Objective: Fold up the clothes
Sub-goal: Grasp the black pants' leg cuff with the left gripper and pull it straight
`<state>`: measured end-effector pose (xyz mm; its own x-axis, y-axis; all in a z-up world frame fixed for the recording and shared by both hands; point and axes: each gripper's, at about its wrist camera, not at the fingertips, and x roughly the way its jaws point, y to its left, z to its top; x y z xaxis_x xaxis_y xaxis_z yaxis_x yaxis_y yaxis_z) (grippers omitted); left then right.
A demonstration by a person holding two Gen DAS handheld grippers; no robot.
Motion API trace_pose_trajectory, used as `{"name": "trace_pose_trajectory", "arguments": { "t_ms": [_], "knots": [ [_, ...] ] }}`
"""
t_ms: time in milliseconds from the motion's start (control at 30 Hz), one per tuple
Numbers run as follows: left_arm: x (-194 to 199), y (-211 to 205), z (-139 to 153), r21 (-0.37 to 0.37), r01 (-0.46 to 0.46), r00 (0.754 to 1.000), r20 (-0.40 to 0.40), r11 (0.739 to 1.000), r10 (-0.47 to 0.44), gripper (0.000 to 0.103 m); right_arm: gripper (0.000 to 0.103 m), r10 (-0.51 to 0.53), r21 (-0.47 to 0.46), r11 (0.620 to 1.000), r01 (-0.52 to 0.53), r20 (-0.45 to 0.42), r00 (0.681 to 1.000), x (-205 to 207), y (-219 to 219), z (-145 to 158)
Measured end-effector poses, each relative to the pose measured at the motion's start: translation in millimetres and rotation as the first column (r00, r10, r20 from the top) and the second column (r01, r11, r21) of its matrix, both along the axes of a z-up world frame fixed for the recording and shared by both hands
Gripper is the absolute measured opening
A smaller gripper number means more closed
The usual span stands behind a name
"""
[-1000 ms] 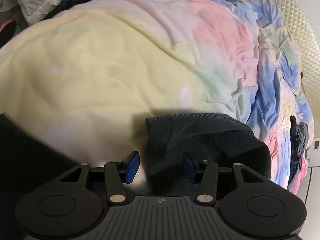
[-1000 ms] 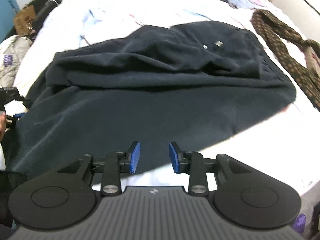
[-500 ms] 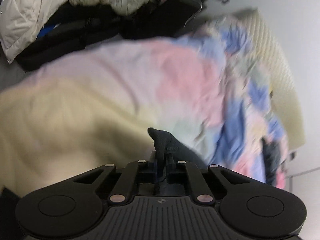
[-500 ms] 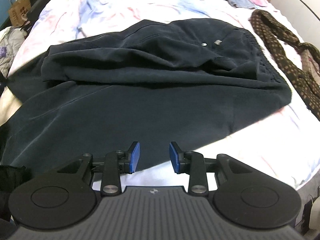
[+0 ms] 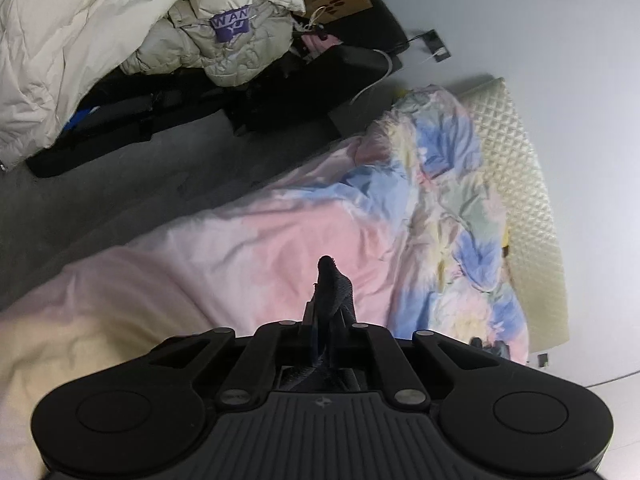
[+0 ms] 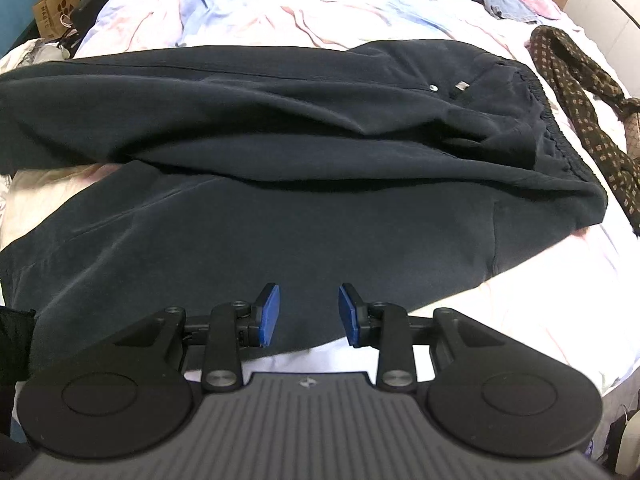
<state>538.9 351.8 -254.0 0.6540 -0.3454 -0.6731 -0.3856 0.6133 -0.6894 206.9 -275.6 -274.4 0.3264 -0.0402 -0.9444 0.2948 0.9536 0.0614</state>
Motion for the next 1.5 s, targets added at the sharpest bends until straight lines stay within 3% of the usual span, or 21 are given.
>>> {"name": "trace_pose_trajectory", "arguments": {
  "t_ms": [267, 333, 400, 533, 633, 833, 1000, 1100, 1200, 1300, 1367, 1433, 1467, 1500],
  "knots": [
    [16.4, 3.2, -96.0, 0.029, -0.025, 0.973, -0.228, 0.999, 0.031, 0.006, 0.037, -0.025, 0.005, 1.000, 0.026, -0.023, 0.999, -14.5, -11.1, -5.8],
    [8.5, 6.4, -108.8, 0.000, -0.053, 0.973, -0.227, 0.999, 0.052, 0.010, 0.038, -0.024, 0.005, 1.000, 0.024, -0.025, 0.999, -15.3, -10.5, -6.4],
    [-2.0, 8.9, -117.3, -0.036, -0.069, 0.977, -0.207, 0.997, 0.060, 0.020, 0.038, -0.026, 0.008, 1.000, 0.026, -0.028, 0.999, -15.8, -9.2, -7.7],
    [-22.9, 19.6, -118.2, -0.032, -0.074, 0.978, -0.196, 0.997, 0.066, 0.046, 0.038, -0.025, 0.018, 1.000, 0.026, -0.037, 0.999, -13.4, -9.5, -11.1],
    [-40.0, 27.9, -117.1, -0.045, -0.088, 0.979, -0.186, 0.995, 0.078, 0.055, 0.039, -0.009, 0.021, 1.000, 0.010, -0.043, 0.999, -9.6, -7.3, -13.8],
    [-89.3, 31.5, -127.0, -0.027, -0.155, 0.954, -0.265, 0.988, 0.142, 0.059, 0.040, -0.002, 0.026, 1.000, 0.003, -0.053, 0.999, -5.4, -7.4, -17.2],
    [-111.3, 21.9, -155.9, -0.138, -0.243, 0.929, -0.319, 0.960, 0.189, 0.059, 0.040, 0.000, 0.025, 1.000, 0.001, -0.059, 0.998, -2.2, -5.8, -17.5],
    [-115.2, 7.6, -158.1, -0.120, -0.253, 0.919, -0.340, 0.960, 0.200, 0.060, 0.041, 0.013, 0.018, 1.000, -0.012, -0.059, 0.998, -1.7, -4.0, -15.5],
    [-118.7, -4.4, -165.5, -0.169, -0.261, 0.922, -0.335, 0.950, 0.193, 0.061, 0.043, -0.001, 0.014, 1.000, 0.002, -0.054, 0.999, -5.4, -6.5, -13.1],
    [-117.4, -7.0, -176.7, -0.205, -0.298, 0.919, -0.326, 0.932, 0.222, 0.053, 0.043, -0.026, 0.018, 0.999, 0.027, -0.056, 0.998, -11.0, -10.9, -13.2],
    [-112.4, -4.1, -181.0, -0.215, -0.325, 0.915, -0.317, 0.921, 0.249, 0.030, 0.043, -0.040, 0.019, 0.999, 0.041, -0.056, 0.998, -14.6, -12.9, -12.8],
    [-109.2, -4.7, -182.4, -0.231, -0.347, 0.907, -0.327, 0.909, 0.263, 0.021, 0.043, -0.042, 0.017, 0.999, 0.043, -0.050, 0.998, -16.8, -13.3, -11.5],
    [-107.7, -5.0, -183.0, -0.238, -0.357, 0.904, -0.332, 0.903, 0.270, 0.010, 0.043, -0.043, 0.017, 0.999, 0.044, -0.047, 0.998, -17.9, -13.9, -11.0],
    [-104.8, -6.4, -179.6, -0.225, -0.340, 0.909, -0.327, 0.913, 0.258, 0.008, 0.043, -0.046, 0.019, 0.999, 0.046, -0.043, 0.998, -18.5, -14.7, -11.1]
  ]
}}
